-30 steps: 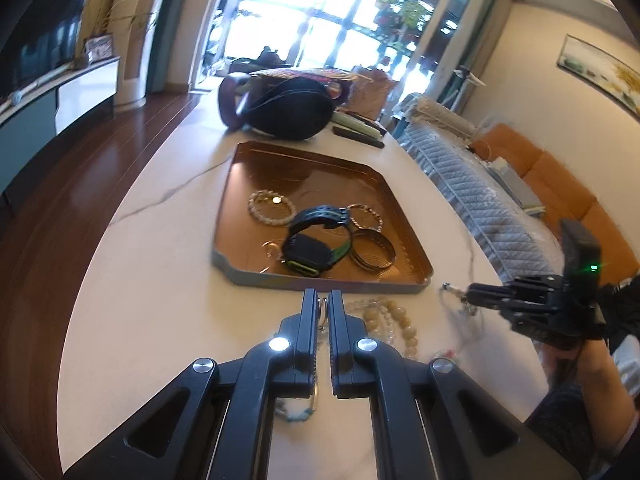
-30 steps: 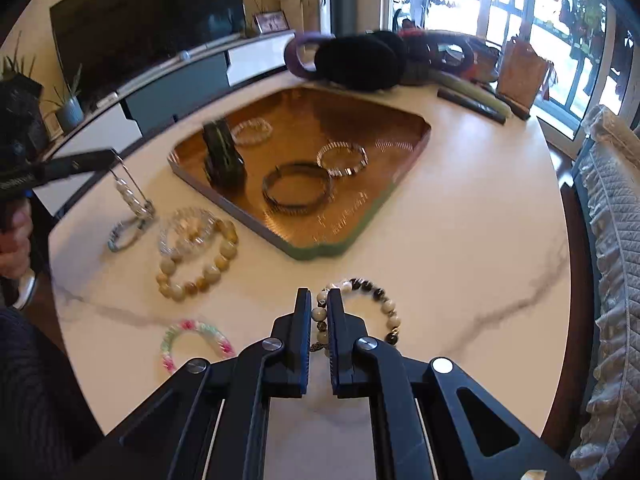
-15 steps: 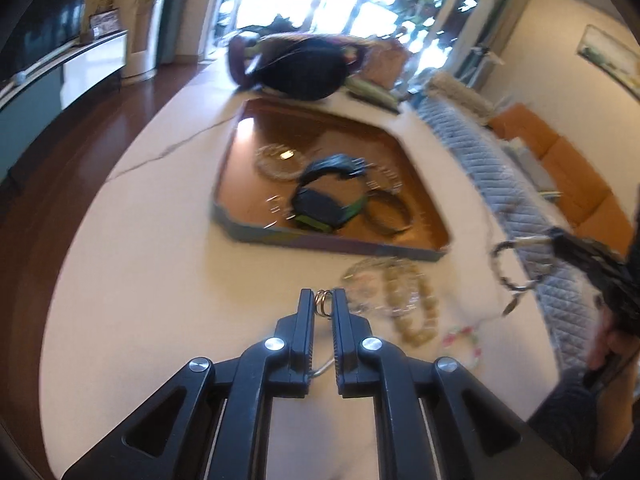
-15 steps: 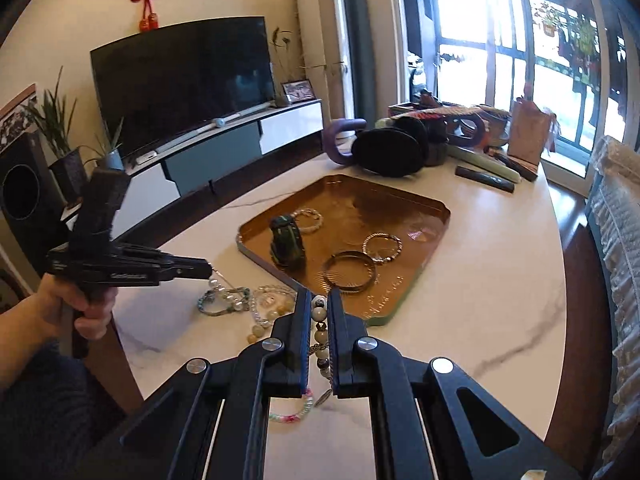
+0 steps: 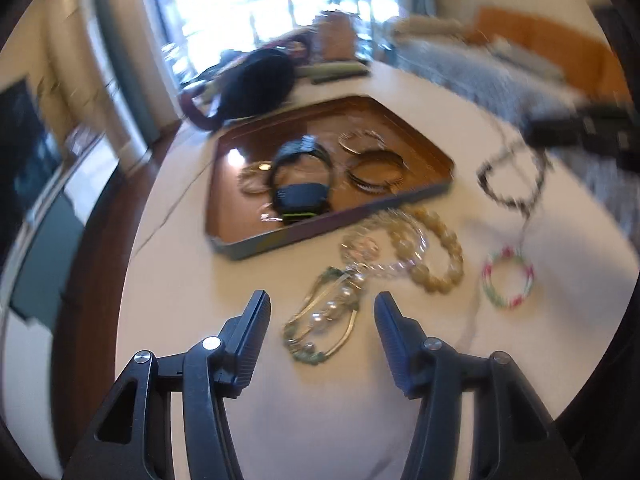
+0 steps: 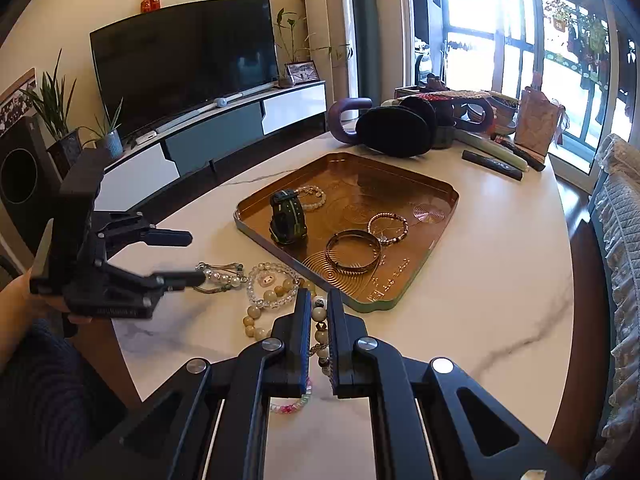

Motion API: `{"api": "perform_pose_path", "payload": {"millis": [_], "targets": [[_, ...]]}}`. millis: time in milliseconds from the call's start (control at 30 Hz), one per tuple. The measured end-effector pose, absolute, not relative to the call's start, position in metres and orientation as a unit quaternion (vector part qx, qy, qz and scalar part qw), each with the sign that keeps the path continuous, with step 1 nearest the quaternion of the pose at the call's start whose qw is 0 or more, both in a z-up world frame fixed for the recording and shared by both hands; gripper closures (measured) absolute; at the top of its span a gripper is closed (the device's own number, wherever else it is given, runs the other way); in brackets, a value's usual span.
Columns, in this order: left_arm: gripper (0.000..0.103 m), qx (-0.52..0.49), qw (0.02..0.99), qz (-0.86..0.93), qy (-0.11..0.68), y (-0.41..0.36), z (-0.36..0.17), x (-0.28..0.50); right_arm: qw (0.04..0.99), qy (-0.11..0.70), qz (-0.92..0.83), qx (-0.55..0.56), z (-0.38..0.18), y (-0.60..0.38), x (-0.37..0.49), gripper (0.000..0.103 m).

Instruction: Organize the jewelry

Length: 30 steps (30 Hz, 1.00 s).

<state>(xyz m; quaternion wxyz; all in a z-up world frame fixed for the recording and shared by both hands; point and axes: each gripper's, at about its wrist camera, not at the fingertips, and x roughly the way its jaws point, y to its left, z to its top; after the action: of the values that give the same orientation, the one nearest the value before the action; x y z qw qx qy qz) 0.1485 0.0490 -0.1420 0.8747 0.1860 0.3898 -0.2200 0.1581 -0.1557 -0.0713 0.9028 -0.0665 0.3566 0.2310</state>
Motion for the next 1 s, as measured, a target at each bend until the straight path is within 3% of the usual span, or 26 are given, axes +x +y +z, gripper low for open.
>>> {"api": "perform_pose_path", "payload": {"millis": [133, 267, 367, 533, 867, 1000], "targets": [[0.052, 0.189, 0.863, -0.244, 0.400, 0.050, -0.149, 0.159, 0.899, 0.362, 0.235, -0.069, -0.075, -0.153, 0.162, 0.096], [0.083, 0.166, 0.854, -0.257, 0.421, 0.055, -0.157, 0.175, 0.895, 0.369, 0.239, -0.074, -0.080, -0.150, 0.164, 0.096], [0.092, 0.153, 0.850, -0.249, 0.438, 0.057, -0.158, 0.179, 0.893, 0.375, 0.239, -0.077, -0.084, -0.150, 0.168, 0.096], [0.092, 0.119, 0.856, -0.247, 0.439, 0.065, -0.153, 0.186, 0.892, 0.377, 0.237, -0.074, -0.086, -0.154, 0.174, 0.096], [0.092, -0.007, 0.886, -0.269, 0.377, 0.083, -0.093, 0.178, 0.904, 0.357, 0.229, -0.056, -0.073, -0.164, 0.174, 0.096], [0.092, -0.046, 0.862, -0.261, 0.432, 0.083, -0.101, 0.187, 0.909, 0.350, 0.223, -0.048, -0.069, -0.167, 0.173, 0.096]]}}
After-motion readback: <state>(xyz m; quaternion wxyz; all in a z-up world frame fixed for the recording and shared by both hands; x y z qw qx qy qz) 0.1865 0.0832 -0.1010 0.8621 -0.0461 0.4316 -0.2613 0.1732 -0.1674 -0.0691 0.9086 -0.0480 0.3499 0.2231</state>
